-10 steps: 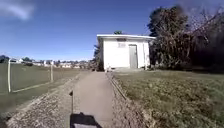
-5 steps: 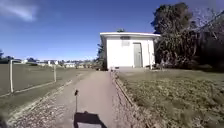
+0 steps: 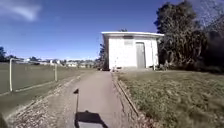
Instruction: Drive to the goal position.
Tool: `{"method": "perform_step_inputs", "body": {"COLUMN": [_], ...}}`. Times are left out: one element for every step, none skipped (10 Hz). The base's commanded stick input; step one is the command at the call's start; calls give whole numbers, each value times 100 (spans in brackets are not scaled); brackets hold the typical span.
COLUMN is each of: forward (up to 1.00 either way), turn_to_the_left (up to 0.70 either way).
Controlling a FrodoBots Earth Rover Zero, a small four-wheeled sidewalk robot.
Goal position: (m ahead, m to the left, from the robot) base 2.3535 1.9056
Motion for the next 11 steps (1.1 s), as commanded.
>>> {"method": "perform_step_inputs", "body": {"forward": [50,50,50,50,50,50,50,50,50,50,50], "turn_to_the_left": [17,50,50,36,3,0,0,0,0,0,0]}}
